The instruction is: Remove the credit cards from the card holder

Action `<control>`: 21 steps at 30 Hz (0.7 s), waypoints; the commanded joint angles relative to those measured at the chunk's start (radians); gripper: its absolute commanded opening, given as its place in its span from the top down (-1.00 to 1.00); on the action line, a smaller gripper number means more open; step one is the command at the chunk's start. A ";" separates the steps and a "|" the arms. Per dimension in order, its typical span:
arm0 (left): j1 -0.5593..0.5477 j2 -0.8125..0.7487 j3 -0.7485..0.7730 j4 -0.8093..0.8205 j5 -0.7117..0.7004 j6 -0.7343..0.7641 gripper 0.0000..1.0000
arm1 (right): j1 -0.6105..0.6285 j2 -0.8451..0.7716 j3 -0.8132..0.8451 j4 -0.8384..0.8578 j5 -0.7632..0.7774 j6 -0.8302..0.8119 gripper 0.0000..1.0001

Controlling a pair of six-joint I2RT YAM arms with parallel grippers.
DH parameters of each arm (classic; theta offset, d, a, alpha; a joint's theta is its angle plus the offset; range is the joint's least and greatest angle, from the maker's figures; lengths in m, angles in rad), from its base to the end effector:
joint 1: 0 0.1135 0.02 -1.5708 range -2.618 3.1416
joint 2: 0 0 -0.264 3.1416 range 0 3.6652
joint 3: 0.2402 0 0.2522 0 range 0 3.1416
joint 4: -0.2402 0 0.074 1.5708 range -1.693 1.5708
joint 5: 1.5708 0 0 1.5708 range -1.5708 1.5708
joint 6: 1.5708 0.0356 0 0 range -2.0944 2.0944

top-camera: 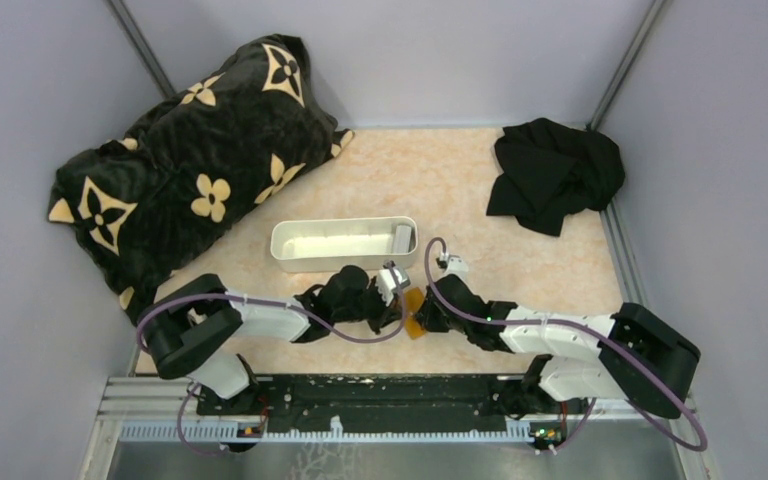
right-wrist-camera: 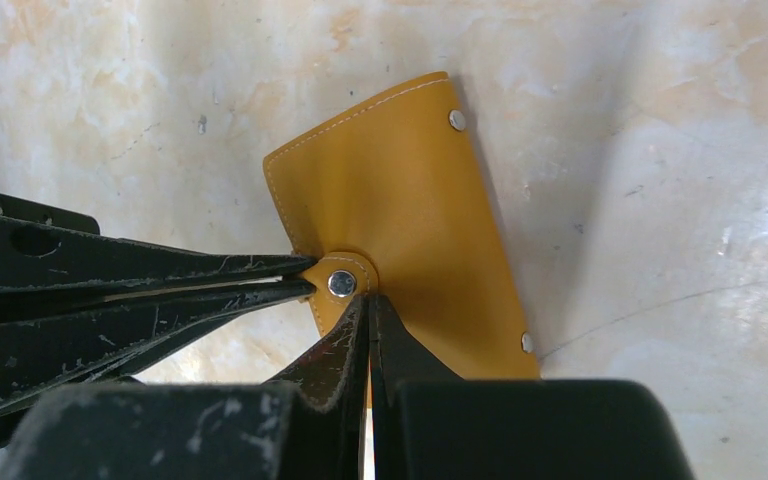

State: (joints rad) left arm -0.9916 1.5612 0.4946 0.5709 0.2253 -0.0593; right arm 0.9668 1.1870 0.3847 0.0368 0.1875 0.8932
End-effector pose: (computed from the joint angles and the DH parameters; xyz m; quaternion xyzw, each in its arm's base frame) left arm 0.1488 -0.2420 0.1403 0.4350 0.7366 -0.3387 0.3917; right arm 0.1265 0.1716 0.1484 0.0030 0.9167 0.2613 0.3023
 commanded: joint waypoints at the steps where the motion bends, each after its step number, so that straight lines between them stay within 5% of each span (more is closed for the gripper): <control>1: 0.000 -0.085 0.004 0.075 -0.010 -0.043 1.00 | 0.023 0.064 -0.016 -0.088 -0.042 0.028 1.00; 11: 0.022 -0.202 -0.001 0.052 -0.091 -0.078 1.00 | 0.057 0.166 -0.007 -0.082 -0.046 0.068 1.00; 21: 0.057 -0.132 0.035 0.042 -0.088 -0.090 1.00 | 0.167 0.151 -0.009 -0.119 -0.007 0.149 1.00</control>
State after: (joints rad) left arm -0.9512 1.4300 0.4564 0.4263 0.1505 -0.1345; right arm 1.0664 1.2968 0.4152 0.1352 0.2382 1.0115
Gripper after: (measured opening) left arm 0.007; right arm 0.004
